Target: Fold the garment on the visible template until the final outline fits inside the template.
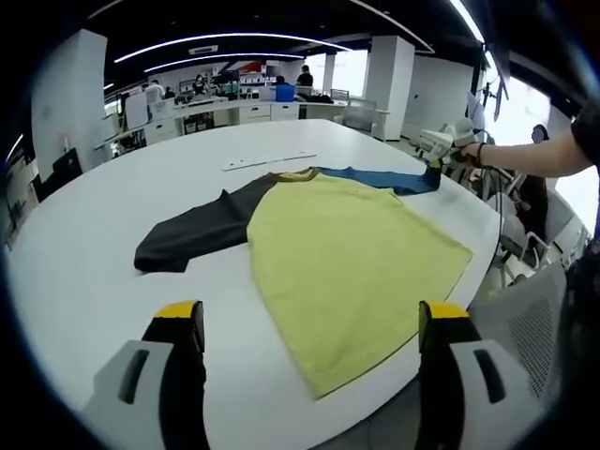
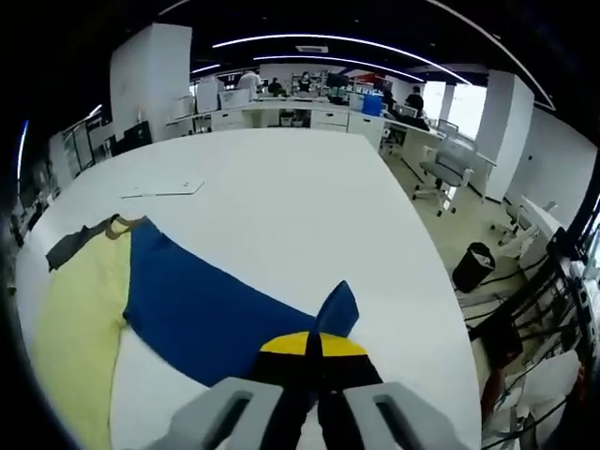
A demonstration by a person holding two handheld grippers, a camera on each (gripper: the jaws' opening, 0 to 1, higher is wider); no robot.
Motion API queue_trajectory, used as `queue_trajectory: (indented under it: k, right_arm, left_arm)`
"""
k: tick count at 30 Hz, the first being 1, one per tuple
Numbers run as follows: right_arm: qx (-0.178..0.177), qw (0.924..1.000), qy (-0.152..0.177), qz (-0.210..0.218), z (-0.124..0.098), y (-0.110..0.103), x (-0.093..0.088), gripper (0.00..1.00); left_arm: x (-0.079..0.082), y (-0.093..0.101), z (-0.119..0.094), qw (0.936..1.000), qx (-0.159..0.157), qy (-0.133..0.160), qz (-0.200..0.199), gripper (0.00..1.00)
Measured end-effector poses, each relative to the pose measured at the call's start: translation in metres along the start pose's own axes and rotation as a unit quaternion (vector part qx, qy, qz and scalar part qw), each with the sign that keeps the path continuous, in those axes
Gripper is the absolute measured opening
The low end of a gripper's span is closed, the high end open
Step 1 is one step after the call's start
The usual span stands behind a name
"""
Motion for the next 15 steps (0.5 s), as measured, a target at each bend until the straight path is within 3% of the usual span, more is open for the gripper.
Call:
queue_trajectory:
  k: [15]
  right_arm:
    - [0.055, 0.9976, 0.012, -0.04, 0.017, -0.05, 0.036, 0.0]
  left_arm:
    - [0.001, -0.001, -0.003, 1.0, -0.004, 0.001, 0.003, 0.92]
Point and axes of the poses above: the point that each gripper's makers call its tool centre point, and the gripper's own axes: z roughly forward along the fingers, y roughly to its right, x roughly out of its top, the point moved 4 cm from there along -z, roughly backward along the fingers, and after that the axes turned 3 degrees about z, right-handed, at the moved point
